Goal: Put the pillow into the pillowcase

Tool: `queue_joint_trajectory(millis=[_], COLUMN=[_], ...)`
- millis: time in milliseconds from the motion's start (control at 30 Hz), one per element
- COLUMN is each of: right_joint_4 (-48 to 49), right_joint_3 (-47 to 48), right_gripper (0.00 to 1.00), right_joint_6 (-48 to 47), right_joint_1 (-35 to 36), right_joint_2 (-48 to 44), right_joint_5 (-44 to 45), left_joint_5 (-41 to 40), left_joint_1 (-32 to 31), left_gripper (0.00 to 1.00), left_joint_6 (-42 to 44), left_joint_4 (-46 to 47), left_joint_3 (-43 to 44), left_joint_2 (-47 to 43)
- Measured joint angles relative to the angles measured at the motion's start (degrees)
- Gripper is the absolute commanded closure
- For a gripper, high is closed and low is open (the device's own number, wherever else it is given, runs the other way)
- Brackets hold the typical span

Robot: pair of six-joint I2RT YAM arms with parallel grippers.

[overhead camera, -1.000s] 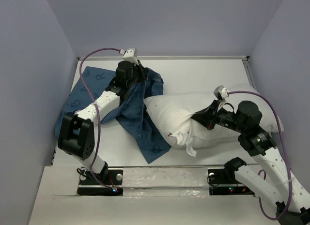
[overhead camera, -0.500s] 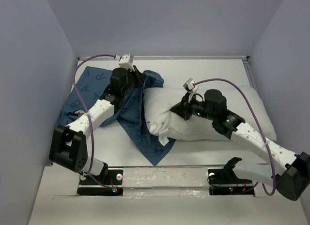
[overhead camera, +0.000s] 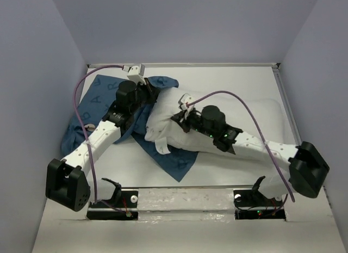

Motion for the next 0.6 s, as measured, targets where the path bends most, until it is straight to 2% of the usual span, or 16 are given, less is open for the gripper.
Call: queue_joint_trajectory(millis=[167,200,233,300,400,533,600], right_joint_4=[4.4,4.4,4.4,2.4,-3.8,-7.9,-7.8], right_joint_3=[-2.5,-2.5,-2.4,-1.7,1.0,3.4,4.5], right_gripper=[1.00,0.94,0.61,0.31,0.28,0.35,0.36], right_joint_6=[-1.5,-1.5,-1.4,-0.7,1.0,5.9,9.2], right_joint_1=[4.8,5.0,5.0,5.0,4.8,4.4,4.3], right_joint_2=[8.2,8.4,8.2,6.8,4.0,0.3,-0.3], right_joint_5=[5.3,6.3,6.9,8.2,6.6,-0.2,-3.1], left_joint_5=[1.2,1.1,0.9,0.3,-0.2,0.0,0.0], left_joint_1=[0.0,0.0,0.0,0.0,0.0,0.0,0.0], left_gripper=[1.00,1.00,1.00,1.00,1.00,1.00,1.00], left_joint_6=[0.9,1.2,1.5,2.1,2.6,2.8,2.7], left_joint_4=[-4.8,-6.0,-6.9,-8.5,-10.0,-10.6,-10.7], left_joint_3=[-0.2,-0.2,-0.2,-0.2,-0.2,-0.2,-0.2], left_joint_2=[-0.9,-0.9,-0.9,-1.3,-2.1,-2.8,-3.0])
